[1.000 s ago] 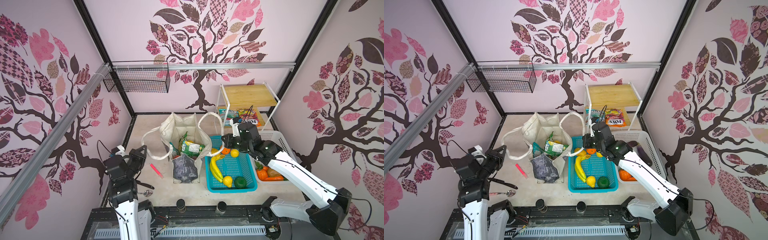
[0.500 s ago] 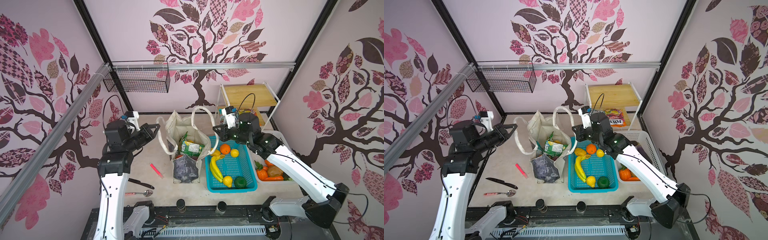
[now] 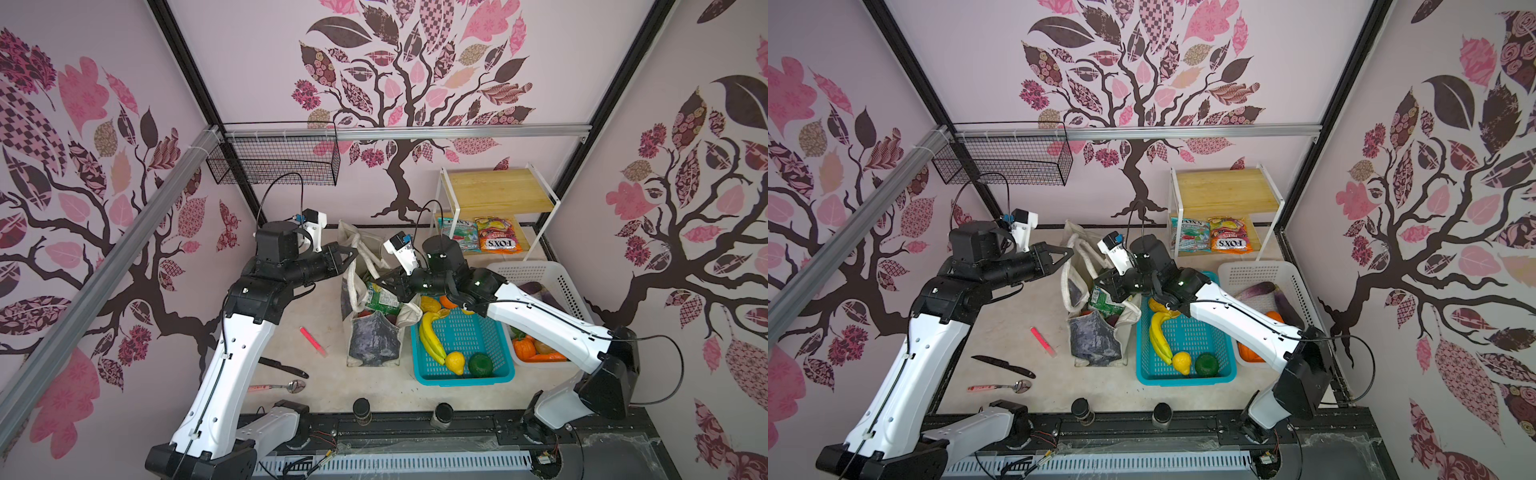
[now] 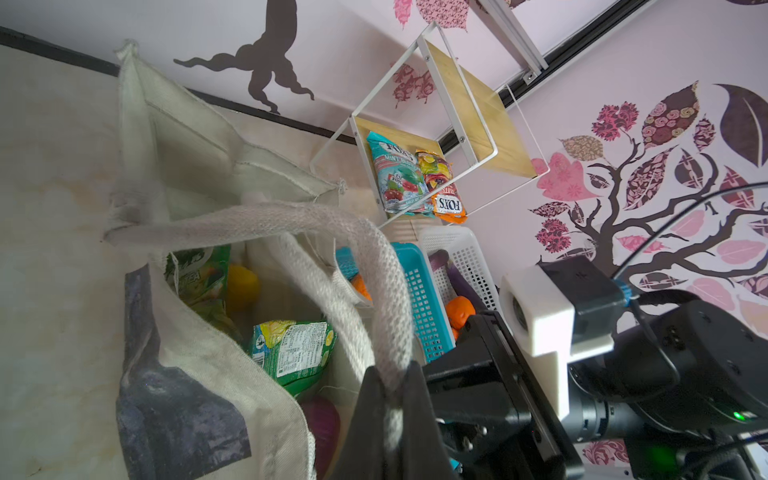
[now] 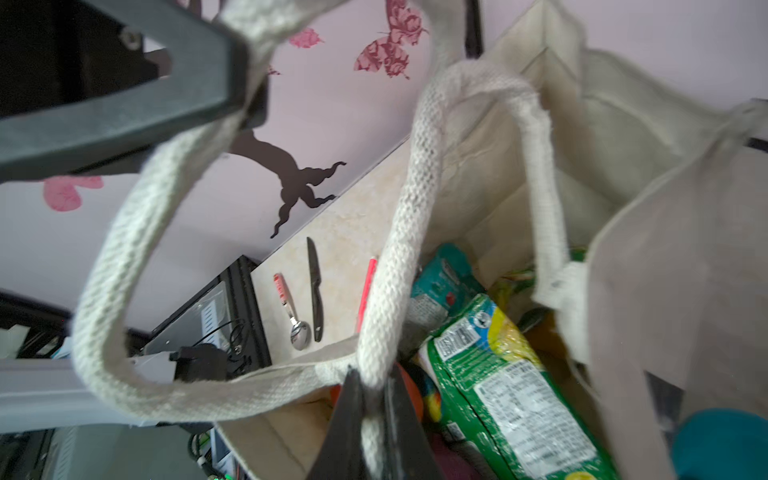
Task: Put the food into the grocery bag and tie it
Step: 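Bring both held handles together above the tote with both grippers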
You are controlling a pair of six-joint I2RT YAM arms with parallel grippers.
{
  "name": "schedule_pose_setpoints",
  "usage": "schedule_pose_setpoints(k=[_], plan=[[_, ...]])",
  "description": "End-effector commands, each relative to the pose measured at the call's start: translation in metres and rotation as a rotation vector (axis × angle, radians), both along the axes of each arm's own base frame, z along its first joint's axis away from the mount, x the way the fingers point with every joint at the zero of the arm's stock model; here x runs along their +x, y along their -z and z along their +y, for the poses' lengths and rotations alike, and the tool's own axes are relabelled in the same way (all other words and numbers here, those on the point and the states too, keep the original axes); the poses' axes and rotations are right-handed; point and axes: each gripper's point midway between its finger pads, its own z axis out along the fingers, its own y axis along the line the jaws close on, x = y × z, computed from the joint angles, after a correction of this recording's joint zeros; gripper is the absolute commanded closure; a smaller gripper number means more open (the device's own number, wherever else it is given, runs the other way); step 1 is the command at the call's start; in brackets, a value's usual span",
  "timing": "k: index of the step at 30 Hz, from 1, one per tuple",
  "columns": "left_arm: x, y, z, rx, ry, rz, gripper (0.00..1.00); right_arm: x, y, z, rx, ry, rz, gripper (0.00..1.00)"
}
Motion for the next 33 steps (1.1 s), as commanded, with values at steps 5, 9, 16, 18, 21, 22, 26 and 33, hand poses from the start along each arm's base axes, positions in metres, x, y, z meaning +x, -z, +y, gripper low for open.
schedule_pose_setpoints(k=[5,9,16,18,21,22,26,33], plan=[[0.002,0.029,0.003,0.072,-0.001,0.054,1.00,-0.030,0.001,0.030,0.043,-0.169,-0.018,1.00],[0.000,0.062,0.019,0.184,-0.057,0.133,0.98,-0.031,0.007,0.034,0.042,-0.187,-0.015,1.00],[0.001,0.065,0.027,0.253,-0.071,0.137,0.80,-0.042,0.009,0.045,0.086,-0.274,0.006,1.00],[0.000,0.064,0.036,0.303,-0.103,0.150,0.71,-0.041,0.010,0.047,0.086,-0.276,0.011,1.00],[-0.006,0.077,0.049,0.375,-0.139,0.199,0.52,-0.039,0.009,0.047,0.096,-0.262,-0.001,1.00],[-0.008,0.080,0.051,0.376,-0.144,0.202,0.49,-0.038,0.008,0.046,0.097,-0.257,-0.003,1.00],[-0.009,0.077,0.047,0.333,-0.149,0.174,0.43,-0.035,0.010,0.046,0.084,-0.243,-0.014,1.00],[-0.006,0.071,0.056,0.365,-0.188,0.172,0.02,-0.040,0.008,0.047,0.112,-0.263,-0.005,1.00]])
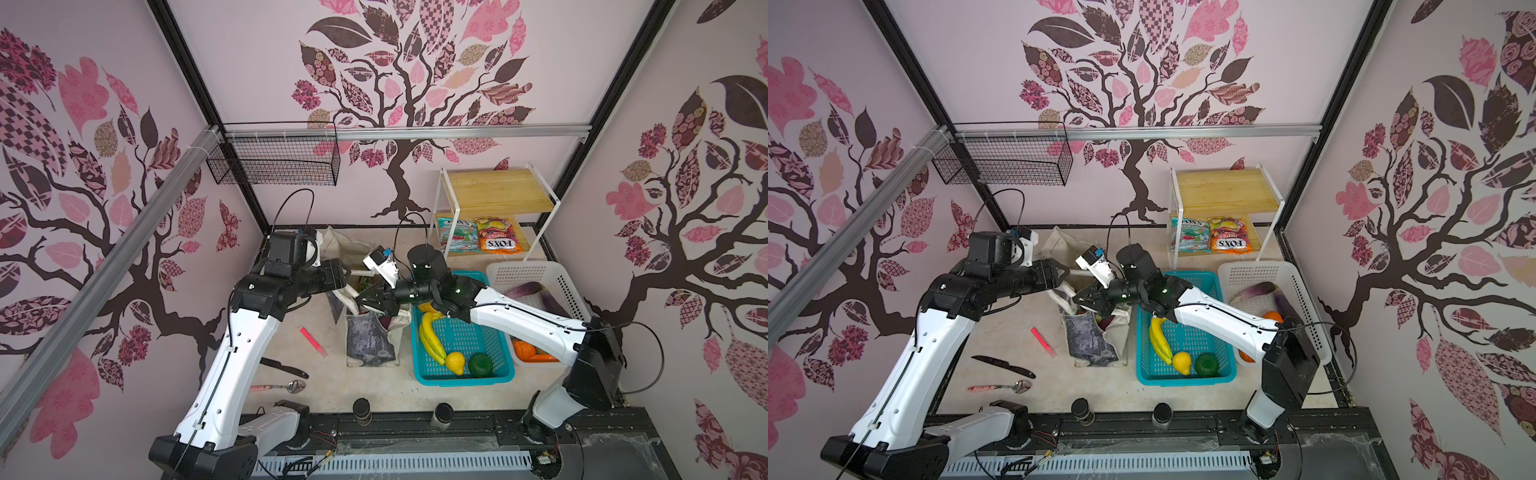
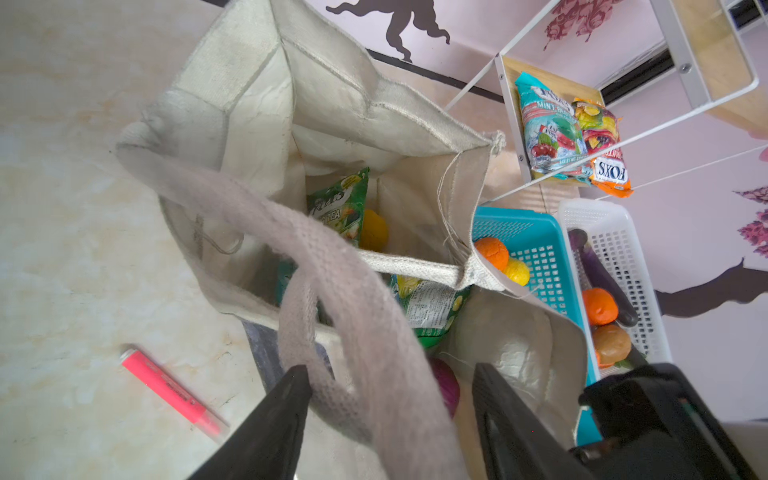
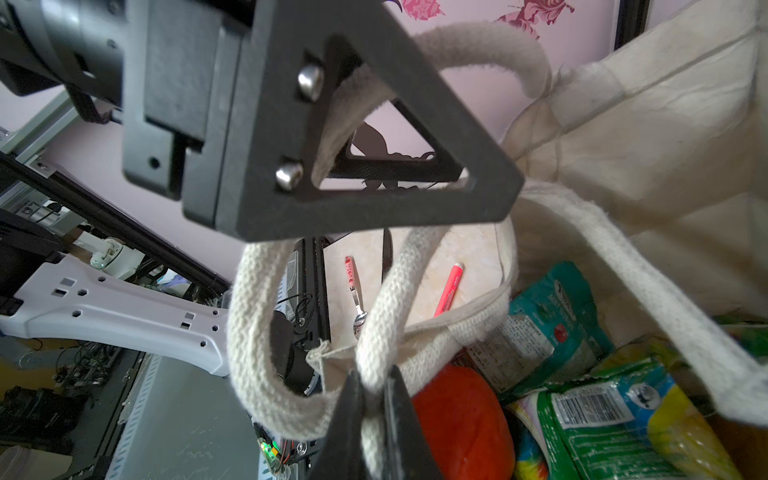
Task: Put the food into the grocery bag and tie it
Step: 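Bring both held handles together above the tote with both grippers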
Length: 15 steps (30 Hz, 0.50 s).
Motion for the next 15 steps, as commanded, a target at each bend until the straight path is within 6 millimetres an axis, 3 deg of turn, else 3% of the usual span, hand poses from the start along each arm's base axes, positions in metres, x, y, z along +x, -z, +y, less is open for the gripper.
schedule_pose_setpoints(k=[1,5,15], plan=[[-0.002,-0.003,0.011,0.042,-0.043,-0.006,0.02,-0.003,0.001,0.004,0.015,-0.017,-0.004,1.00],[0.000,-0.020,0.009,0.023,-0.040,-0.053,0.02,-0.002,0.002,0.003,0.007,-0.007,-0.004,1.00],[-0.021,-0.050,0.053,0.128,-0.177,-0.131,0.02,0.001,0.009,0.000,-0.027,0.014,-0.014,1.00]])
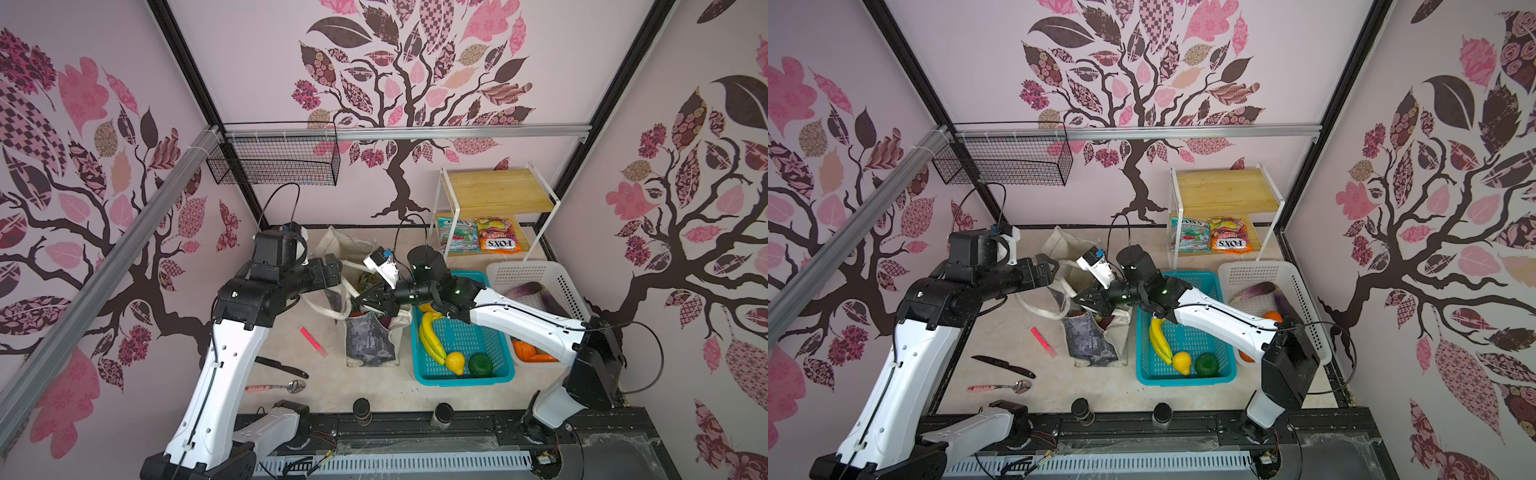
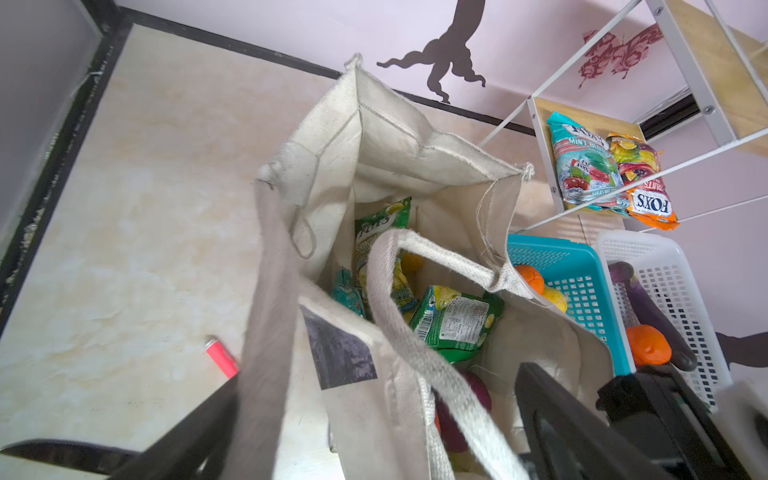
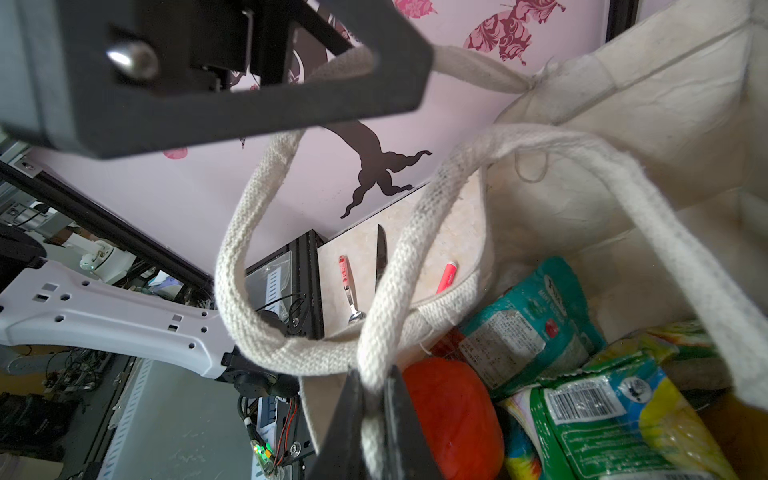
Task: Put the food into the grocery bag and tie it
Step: 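Bring both held handles together above the tote with both grippers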
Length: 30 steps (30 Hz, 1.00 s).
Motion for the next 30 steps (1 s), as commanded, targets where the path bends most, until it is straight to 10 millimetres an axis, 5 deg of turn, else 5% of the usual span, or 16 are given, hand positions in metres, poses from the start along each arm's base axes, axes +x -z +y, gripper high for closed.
schedule_pose_setpoints(k=[1,12,14,16,19,24,30], plan=[[-0.007,-0.014,0.019,0.018,-0.057,-0.045,0.02,-0.002,0.004,0.001,-0.014,-0.004,-0.006,1.00],[-0.005,0.029,0.013,-0.139,-0.045,0.040,0.03,-0.001,0.004,0.002,-0.014,-0.001,0.002,1.00],[-0.006,0.021,0.003,-0.200,-0.010,0.010,0.21,-0.002,0.005,0.001,-0.016,-0.001,-0.005,1.00],[-0.002,0.001,-0.015,-0.277,0.057,-0.024,0.49,0.001,0.008,0.000,-0.041,0.006,-0.024,1.00],[0.009,-0.022,-0.045,-0.255,0.141,-0.034,0.72,0.001,0.009,-0.003,-0.052,0.001,-0.066,1.00],[0.038,-0.027,-0.089,-0.248,0.232,0.006,0.68,-0.004,0.003,-0.010,-0.017,-0.002,-0.143,1.00],[0.070,0.006,-0.128,-0.183,0.293,0.121,0.63,-0.001,0.001,-0.025,0.038,0.010,-0.228,1.00]])
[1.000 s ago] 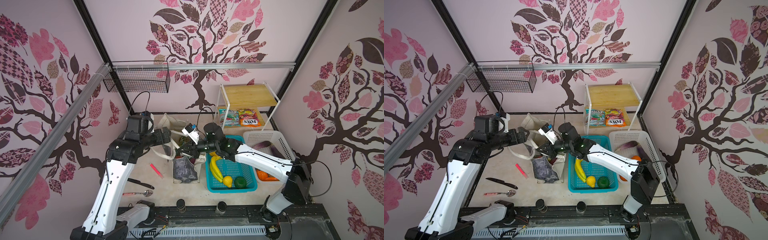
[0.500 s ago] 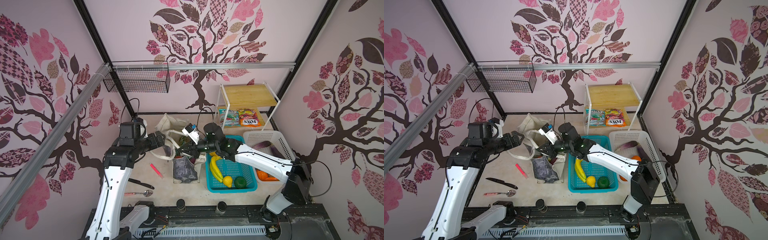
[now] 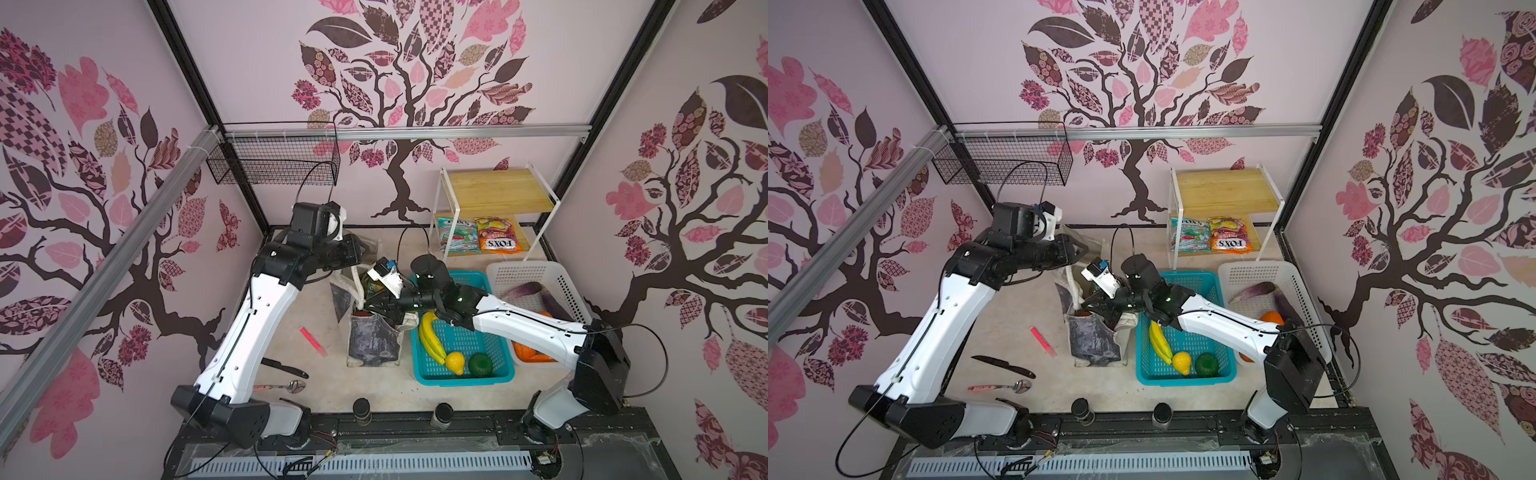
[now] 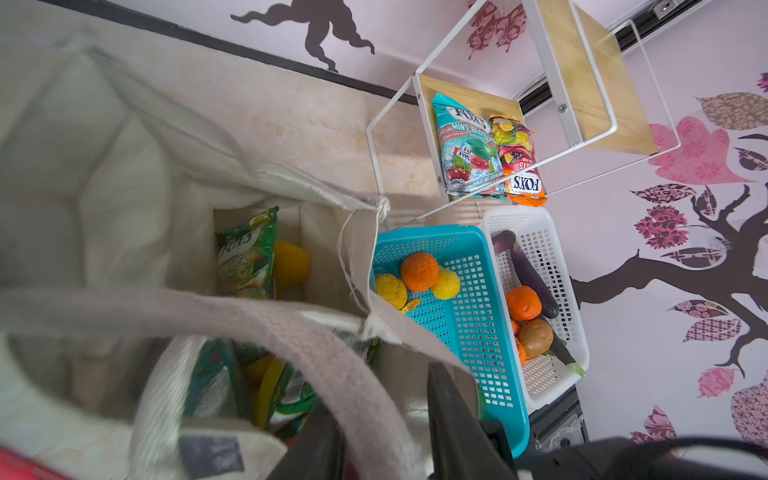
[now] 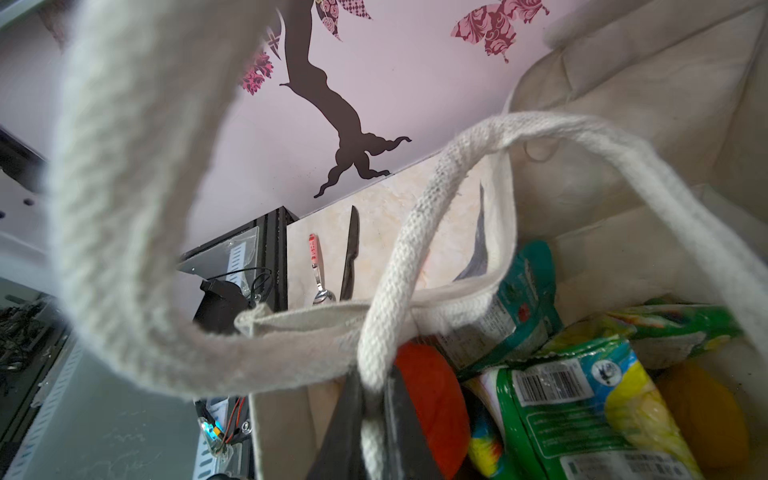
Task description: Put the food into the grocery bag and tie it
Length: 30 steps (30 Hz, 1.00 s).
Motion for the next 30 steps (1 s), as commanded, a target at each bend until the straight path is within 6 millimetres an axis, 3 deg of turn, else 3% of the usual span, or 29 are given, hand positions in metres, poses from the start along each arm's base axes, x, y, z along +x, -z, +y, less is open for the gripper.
schedule_pose_setpoints(k=[1,6,9,10,12,13,16,19,23,28,29,30], plan=[[0.010,0.007,-0.021,0.036,0.049,0.016,0.62,-0.001,-0.032,-0.013,0.110,-0.003,-0.104,1.00],[0.033,0.023,-0.044,0.009,0.096,0.053,0.68,-0.006,-0.048,-0.033,0.221,0.004,-0.175,1.00],[0.031,0.026,-0.082,0.021,0.194,0.060,0.76,-0.009,-0.052,-0.038,0.264,0.002,-0.203,1.00],[0.030,0.017,-0.096,0.026,0.225,0.040,0.76,-0.008,-0.052,-0.040,0.272,0.010,-0.213,1.00],[0.028,0.029,-0.120,0.047,0.298,0.078,0.71,-0.006,-0.054,-0.047,0.299,0.030,-0.230,1.00],[0.029,0.035,-0.122,0.059,0.320,0.096,0.69,-0.004,-0.053,-0.051,0.306,0.040,-0.234,1.00],[0.026,0.051,-0.120,0.097,0.386,0.157,0.60,-0.004,-0.057,-0.063,0.347,0.057,-0.247,1.00],[0.020,0.051,-0.112,0.170,0.437,0.169,0.44,-0.004,-0.055,-0.062,0.342,0.050,-0.248,1.00],[0.023,0.051,-0.083,0.341,0.340,0.139,0.30,0.001,-0.056,-0.056,0.362,0.042,-0.240,1.00],[0.033,0.026,-0.045,0.513,0.157,0.018,0.16,0.001,-0.059,-0.053,0.371,0.031,-0.230,1.00],[0.035,0.019,-0.041,0.518,0.133,-0.004,0.04,0.001,-0.058,-0.053,0.369,0.032,-0.228,1.00],[0.036,0.013,-0.039,0.517,0.120,-0.023,0.02,0.002,-0.057,-0.053,0.366,0.033,-0.226,1.00]])
